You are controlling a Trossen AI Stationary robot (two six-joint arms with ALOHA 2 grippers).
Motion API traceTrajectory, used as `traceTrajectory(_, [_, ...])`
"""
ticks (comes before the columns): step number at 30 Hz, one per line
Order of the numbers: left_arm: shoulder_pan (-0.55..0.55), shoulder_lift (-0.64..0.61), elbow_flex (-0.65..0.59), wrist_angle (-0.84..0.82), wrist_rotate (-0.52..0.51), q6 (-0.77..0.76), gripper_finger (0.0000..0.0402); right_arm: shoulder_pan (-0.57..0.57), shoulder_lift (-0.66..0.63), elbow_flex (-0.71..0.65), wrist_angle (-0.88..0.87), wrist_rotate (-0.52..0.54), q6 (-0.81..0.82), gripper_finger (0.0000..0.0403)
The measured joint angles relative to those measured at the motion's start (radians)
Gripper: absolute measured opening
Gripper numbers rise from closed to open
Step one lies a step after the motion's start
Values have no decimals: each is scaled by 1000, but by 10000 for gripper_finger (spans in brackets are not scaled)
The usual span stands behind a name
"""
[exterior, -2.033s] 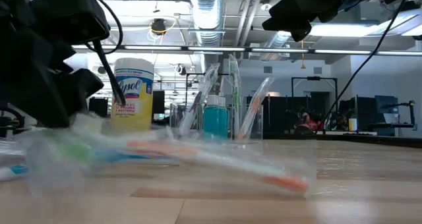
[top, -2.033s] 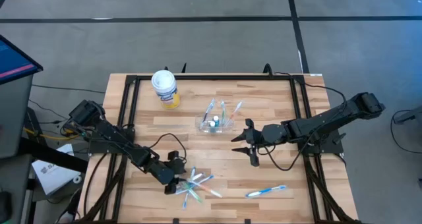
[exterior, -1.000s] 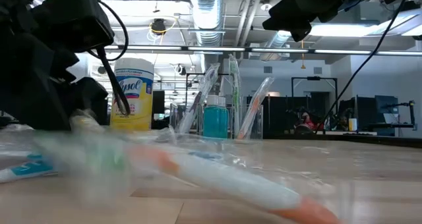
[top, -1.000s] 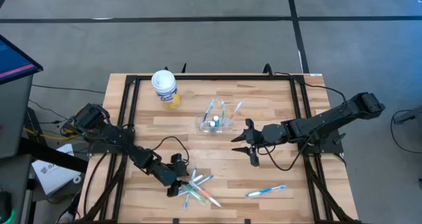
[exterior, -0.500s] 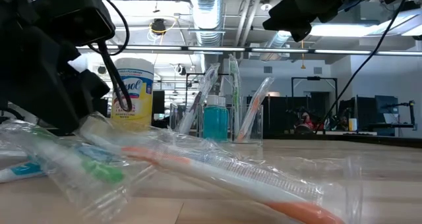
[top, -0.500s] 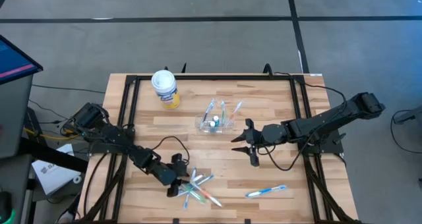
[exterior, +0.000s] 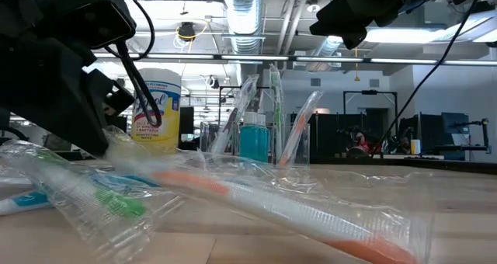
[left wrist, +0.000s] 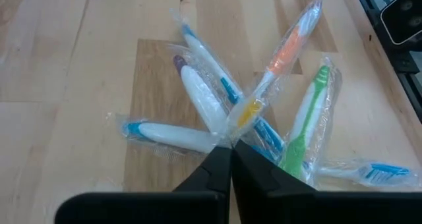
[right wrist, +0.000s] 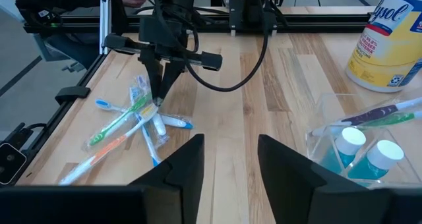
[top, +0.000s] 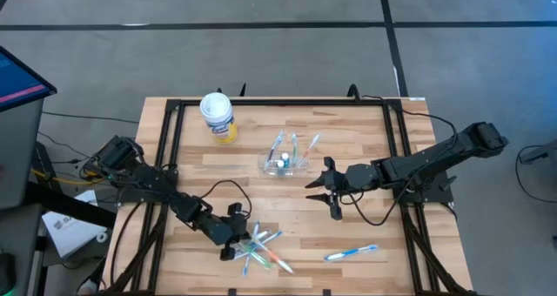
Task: Pick & Place toothbrushing station
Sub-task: Put the orange toothbrush into the transparent organizer
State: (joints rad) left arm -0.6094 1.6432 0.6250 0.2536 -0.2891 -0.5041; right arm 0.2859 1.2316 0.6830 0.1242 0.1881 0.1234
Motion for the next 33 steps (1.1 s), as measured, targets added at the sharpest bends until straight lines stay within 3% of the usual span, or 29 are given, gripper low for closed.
traceTrajectory(5, [0,-42,0,3,-42,9,1,0,0,0,0,0,0,129])
traceTrajectory(19, [27,-235,0,10,-260,241,0,0,0,0,3,-3,55,129])
traceTrajectory(33, [125,-208,131,13,-270,559,0,-1,0,0,3,-31,150,129])
